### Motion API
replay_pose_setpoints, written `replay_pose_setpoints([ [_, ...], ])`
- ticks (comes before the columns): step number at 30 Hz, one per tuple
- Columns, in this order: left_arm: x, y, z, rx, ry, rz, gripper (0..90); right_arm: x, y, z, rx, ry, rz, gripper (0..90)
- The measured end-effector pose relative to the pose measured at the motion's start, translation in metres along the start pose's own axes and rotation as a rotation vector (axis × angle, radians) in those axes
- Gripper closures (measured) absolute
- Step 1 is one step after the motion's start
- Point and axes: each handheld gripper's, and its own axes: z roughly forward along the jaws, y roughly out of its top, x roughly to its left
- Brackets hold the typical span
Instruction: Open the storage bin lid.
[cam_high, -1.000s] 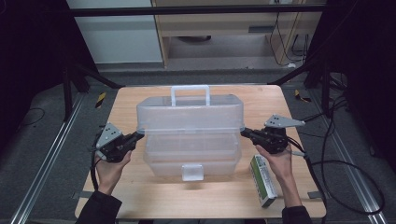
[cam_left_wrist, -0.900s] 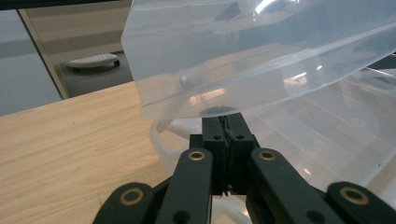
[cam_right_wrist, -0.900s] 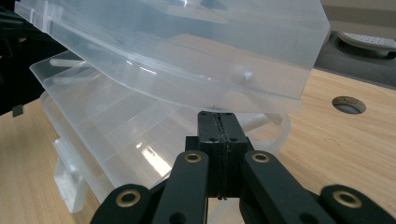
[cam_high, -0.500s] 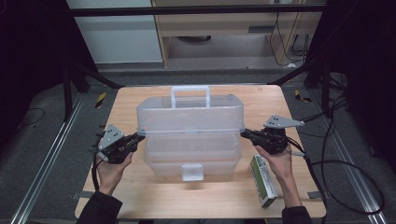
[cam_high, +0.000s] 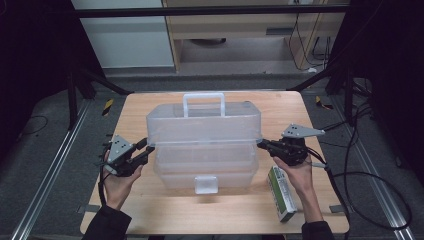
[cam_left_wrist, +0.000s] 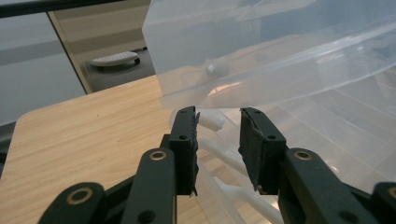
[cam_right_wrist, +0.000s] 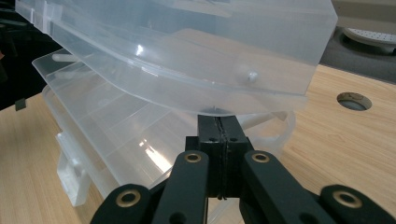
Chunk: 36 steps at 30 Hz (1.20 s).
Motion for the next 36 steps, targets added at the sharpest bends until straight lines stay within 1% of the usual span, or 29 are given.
replay_pose_setpoints([
  [2,0.0,0.001,-0.001,-0.015,-0.001,0.0,63.4,0.0,0.0,0.0,0.0,0.0,0.0,90.0],
  [5,0.0,0.004,-0.001,-0.023,-0.004,0.007,62.2,0.0,0.0,0.0,0.0,0.0,0.001,90.0],
  [9,0.0,0.007,0.003,-0.021,-0.014,0.012,60.8,0.0,0.0,0.001,0.003,0.0,-0.001,90.0],
  [11,0.0,0.008,0.004,-0.018,-0.012,0.017,60.6,0.0,0.0,0.001,0.002,0.001,-0.001,90.0],
  [16,0.0,0.009,0.006,-0.021,-0.013,0.017,61.0,0.0,0.0,0.002,0.001,0.001,-0.002,90.0],
  [19,-0.001,0.011,0.008,-0.023,-0.012,0.025,62.2,0.0,0.0,0.002,0.007,0.001,0.001,90.0],
  [23,0.0,0.011,0.007,-0.022,-0.011,0.017,65.4,0.0,0.0,0.002,0.005,0.001,-0.001,90.0],
  [27,0.0,0.012,0.007,-0.019,-0.001,0.021,66.4,0.001,0.0,0.002,0.004,0.002,0.0,90.0],
  [30,0.0,0.013,0.007,-0.02,0.004,0.015,66.9,0.001,-0.001,0.003,0.004,0.003,0.0,89.8],
  [36,0.001,0.015,0.007,-0.012,0.007,0.014,67.6,-0.002,-0.004,0.002,0.041,-0.041,-0.006,85.2],
])
